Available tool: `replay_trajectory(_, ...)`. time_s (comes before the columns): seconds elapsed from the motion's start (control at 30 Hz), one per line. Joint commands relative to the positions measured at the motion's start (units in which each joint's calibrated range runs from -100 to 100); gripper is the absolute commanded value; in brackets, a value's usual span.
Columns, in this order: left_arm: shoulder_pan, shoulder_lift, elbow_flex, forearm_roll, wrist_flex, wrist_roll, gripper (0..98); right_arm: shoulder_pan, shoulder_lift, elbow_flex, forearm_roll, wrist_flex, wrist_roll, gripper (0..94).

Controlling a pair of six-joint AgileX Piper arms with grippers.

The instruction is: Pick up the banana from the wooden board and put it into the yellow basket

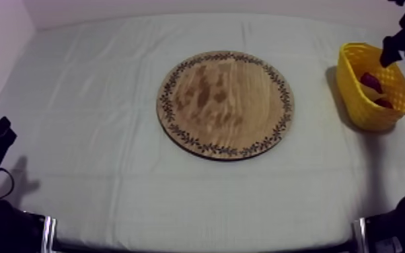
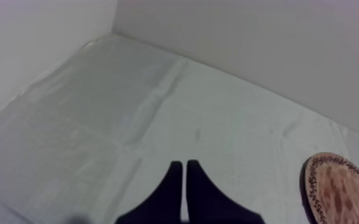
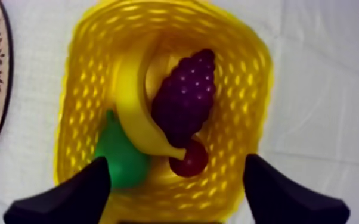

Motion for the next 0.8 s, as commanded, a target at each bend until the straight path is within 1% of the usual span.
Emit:
replay_trajectory(0.0, 0.0, 0.0, 0.0, -0.01, 0.0, 0.0, 0.1, 0.0, -6.3, 2.2, -0.7, -1.6, 0.8, 56.3)
replay_trajectory(0.3, 0.0, 0.0, 0.0, -0.01, 0.0, 0.0, 0.1, -1.1, -23.9, 15.6, -0.2, -8.1, 0.1, 34.0)
replay_trajectory(0.43, 0.0, 0.0, 0.0, -0.01, 0.0, 0.0, 0.1, -0.3, -31.6, 22.4, -0.4, -12.9, 0.1, 18.6)
replay_trajectory(0.53, 0.0, 0.0, 0.0, -0.01, 0.0, 0.0, 0.1, 0.9, -37.4, 27.8, -1.4, -16.9, 1.8, 9.0)
replay_trajectory(0.6, 0.0, 0.0, 0.0, -0.01, 0.0, 0.0, 0.1, 1.3, -41.1, 30.9, -2.1, -18.6, 3.3, 4.8)
replay_trajectory(0.7, 0.0, 0.0, 0.0, -0.01, 0.0, 0.0, 0.1, 2.1, -46.3, 35.3, -3.8, -20.9, 5.9, 2.1)
replay_trajectory(0.77, 0.0, 0.0, 0.0, -0.01, 0.0, 0.0, 0.1, 2.9, -49.7, 38.1, -5.4, -22.9, 7.6, 1.3)
